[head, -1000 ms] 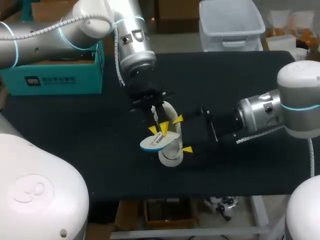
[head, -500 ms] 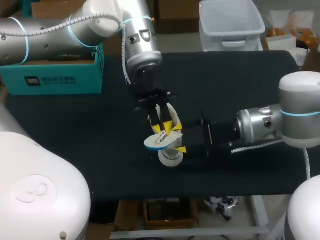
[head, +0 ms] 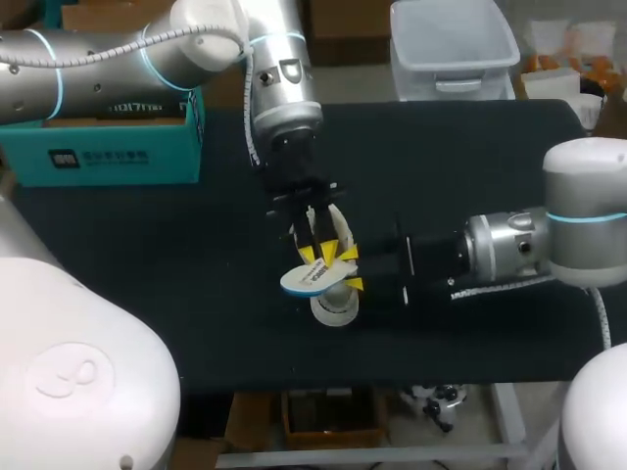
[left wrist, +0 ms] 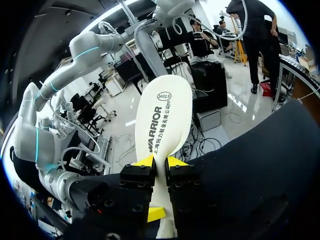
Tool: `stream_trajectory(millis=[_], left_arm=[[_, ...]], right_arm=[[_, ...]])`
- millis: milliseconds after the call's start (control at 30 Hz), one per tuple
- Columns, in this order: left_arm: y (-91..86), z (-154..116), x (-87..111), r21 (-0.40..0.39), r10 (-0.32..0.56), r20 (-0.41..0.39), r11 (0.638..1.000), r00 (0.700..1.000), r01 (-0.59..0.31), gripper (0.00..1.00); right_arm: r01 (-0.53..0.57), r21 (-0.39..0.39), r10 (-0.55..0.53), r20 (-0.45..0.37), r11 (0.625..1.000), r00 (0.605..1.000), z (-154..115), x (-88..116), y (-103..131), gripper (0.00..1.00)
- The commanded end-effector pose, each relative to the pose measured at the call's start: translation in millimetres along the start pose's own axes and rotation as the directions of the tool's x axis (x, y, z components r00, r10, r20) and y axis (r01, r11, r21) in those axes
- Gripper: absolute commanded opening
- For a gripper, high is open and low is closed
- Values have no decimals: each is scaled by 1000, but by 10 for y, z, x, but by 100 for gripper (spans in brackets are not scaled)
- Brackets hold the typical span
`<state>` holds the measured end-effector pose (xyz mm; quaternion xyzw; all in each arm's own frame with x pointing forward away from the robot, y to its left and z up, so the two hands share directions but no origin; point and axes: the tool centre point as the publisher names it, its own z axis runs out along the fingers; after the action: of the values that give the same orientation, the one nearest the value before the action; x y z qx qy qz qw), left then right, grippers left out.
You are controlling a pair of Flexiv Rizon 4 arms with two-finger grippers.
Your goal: Open the shoe tongue, take the insole out of the shoe, put the insole back into the shoe, and pack the shoe into the shoebox
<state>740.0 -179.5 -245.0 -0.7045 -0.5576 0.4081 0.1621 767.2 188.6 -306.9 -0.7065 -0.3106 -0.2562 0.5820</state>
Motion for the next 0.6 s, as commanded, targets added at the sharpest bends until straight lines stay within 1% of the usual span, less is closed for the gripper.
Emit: stream_trajectory(millis=[33, 133, 200, 267, 300, 333, 600], left_arm=[[26, 3, -3, 14, 5, -7, 1000, 1000, -5, 0], [26, 9, 6, 21, 7, -10, 1000, 1000, -7, 0], [25, 28, 12, 21, 5, -16, 1000, 1000, -5, 0], [25, 37, 14, 21, 4, -19, 1000, 1000, -4, 0], [27, 46, 18, 22, 3, -19, 1000, 1000, -2, 0], [27, 46, 19, 23, 2, -20, 1000, 1000, -1, 0], [20, 34, 66, 59, -16, -20, 998, 1000, 17, 0]], right_arm=[[3, -10, -3, -7, 1000, 1000, -19, -25, -34, 35], [7, -11, -7, -8, 1000, 1000, -18, -29, -19, 34], [8, -10, -8, -9, 1000, 1000, -18, -32, -9, 30], [11, -9, -11, -10, 1000, 1000, -16, -33, 5, 20], [13, -7, -13, -10, 1000, 1000, -9, -33, 13, 4], [14, -5, -14, -9, 1000, 1000, -4, -34, 17, 0], [28, 8, -28, -5, 1000, 1000, 9, -47, 42, 0]])
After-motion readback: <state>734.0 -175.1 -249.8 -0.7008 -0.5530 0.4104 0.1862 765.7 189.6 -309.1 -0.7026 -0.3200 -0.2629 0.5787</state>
